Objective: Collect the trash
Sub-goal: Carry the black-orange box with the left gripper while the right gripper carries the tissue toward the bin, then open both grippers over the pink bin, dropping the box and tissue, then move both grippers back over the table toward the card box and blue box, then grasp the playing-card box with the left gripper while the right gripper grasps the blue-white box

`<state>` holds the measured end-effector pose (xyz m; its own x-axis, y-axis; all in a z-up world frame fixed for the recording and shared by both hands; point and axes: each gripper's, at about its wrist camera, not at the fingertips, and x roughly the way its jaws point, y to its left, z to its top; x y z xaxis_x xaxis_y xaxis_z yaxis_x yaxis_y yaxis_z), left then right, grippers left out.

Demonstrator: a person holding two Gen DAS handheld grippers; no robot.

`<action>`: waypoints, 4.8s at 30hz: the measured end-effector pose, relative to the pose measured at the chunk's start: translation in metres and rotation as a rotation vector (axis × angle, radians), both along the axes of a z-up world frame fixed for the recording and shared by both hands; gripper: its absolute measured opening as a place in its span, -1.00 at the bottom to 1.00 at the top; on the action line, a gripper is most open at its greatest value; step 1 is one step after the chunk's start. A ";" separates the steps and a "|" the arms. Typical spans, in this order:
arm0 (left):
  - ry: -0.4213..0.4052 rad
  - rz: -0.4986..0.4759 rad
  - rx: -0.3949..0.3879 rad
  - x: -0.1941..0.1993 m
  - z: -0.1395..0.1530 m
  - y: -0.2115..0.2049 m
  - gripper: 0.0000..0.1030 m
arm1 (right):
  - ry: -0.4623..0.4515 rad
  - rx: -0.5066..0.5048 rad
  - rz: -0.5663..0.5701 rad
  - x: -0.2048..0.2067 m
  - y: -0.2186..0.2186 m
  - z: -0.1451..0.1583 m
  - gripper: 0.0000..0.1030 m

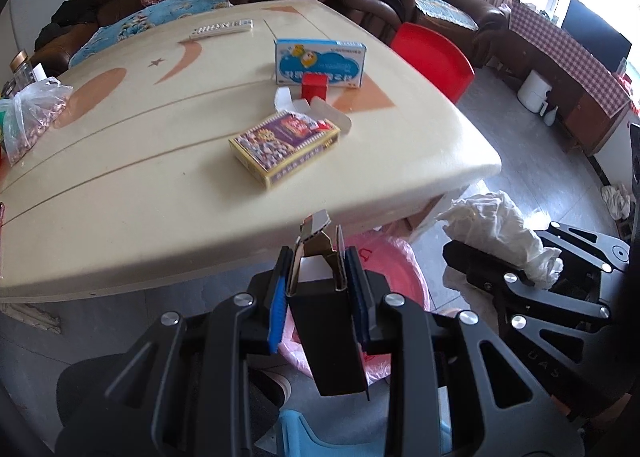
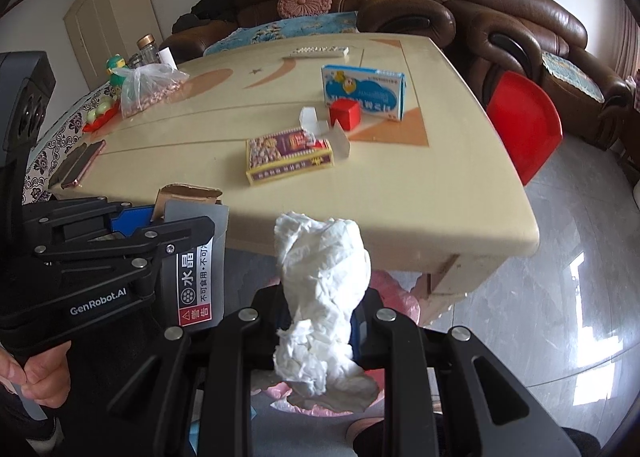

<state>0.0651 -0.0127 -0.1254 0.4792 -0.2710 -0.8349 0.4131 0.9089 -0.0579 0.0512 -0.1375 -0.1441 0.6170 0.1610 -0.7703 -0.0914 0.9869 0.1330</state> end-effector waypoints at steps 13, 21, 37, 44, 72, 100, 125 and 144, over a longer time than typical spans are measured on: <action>0.124 -0.044 0.025 -0.011 -0.060 -0.007 -0.47 | 0.140 0.032 -0.005 0.008 -0.003 -0.063 -0.56; 0.247 -0.041 0.043 0.006 -0.109 -0.013 -0.47 | 0.248 0.054 0.022 0.025 0.002 -0.111 -0.56; 0.311 0.055 0.140 0.045 -0.170 -0.007 0.18 | 0.323 0.033 0.050 0.055 -0.015 -0.166 0.32; 0.279 0.053 0.152 0.049 -0.169 -0.003 0.51 | 0.318 0.055 0.055 0.060 -0.028 -0.170 0.54; 0.188 -0.065 -0.050 0.030 -0.081 0.024 0.54 | 0.130 0.216 -0.035 0.039 -0.073 -0.098 0.59; 0.055 -0.539 0.230 0.109 0.069 -0.011 0.79 | -0.154 0.093 0.501 0.158 -0.081 0.148 0.71; 0.281 -0.656 0.269 0.173 -0.038 -0.044 0.79 | 0.062 -0.002 0.603 0.282 -0.083 0.032 0.71; 0.298 -0.698 0.299 0.173 -0.057 -0.054 0.79 | 0.110 -0.088 0.653 0.296 -0.058 -0.009 -0.22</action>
